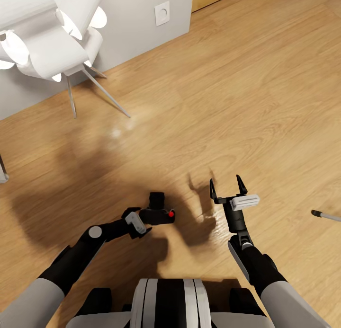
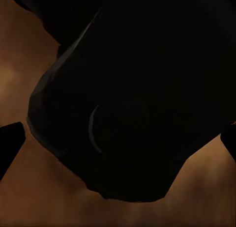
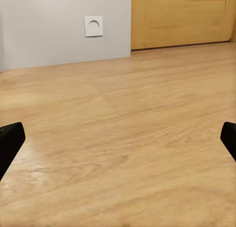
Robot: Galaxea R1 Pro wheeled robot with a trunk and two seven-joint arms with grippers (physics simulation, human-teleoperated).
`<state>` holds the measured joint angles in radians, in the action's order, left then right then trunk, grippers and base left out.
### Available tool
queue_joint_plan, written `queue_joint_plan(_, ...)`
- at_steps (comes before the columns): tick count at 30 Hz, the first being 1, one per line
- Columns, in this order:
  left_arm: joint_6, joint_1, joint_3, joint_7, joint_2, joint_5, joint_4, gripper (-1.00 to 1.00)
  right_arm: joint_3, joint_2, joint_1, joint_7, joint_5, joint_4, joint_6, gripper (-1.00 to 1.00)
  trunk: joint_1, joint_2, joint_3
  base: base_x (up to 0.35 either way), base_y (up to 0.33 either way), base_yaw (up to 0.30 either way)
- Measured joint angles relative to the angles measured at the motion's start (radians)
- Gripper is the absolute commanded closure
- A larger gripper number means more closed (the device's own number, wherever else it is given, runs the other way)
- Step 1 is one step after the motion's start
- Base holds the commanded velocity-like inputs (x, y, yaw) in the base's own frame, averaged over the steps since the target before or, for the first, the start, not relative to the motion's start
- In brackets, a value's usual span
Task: Attach the digital camera to the camera tripod in the bedroom.
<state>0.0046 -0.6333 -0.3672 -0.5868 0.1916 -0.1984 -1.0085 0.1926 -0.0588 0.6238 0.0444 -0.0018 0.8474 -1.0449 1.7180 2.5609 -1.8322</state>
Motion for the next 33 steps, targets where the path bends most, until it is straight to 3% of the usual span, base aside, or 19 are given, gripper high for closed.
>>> queue_joint_plan(7, 0.000, 0.000, 0.000, 0.040, -0.016, -0.002, 0.002, -1.00, 0.000, 0.000, 0.000, 0.000, 0.000, 0.000, 0.000, -1.00, 0.000, 0.000, 0.000, 0.000, 0.000, 0.000)
queue_joint_plan(20, -0.001, -0.001, 0.000, 0.053, -0.040, -0.003, 0.001, -1.00, 0.000, 0.000, 0.000, 0.000, 0.000, 0.000, 0.000, -1.00, 0.000, 0.000, 0.000, 0.000, 0.000, 0.000)
queue_joint_plan(33, -0.001, -0.006, 0.000, 0.054, -0.046, -0.004, -0.005, -1.00, 0.000, 0.000, 0.000, 0.000, 0.000, 0.000, 0.000, -1.00, 0.000, 0.000, 0.000, 0.000, 0.000, 0.000)
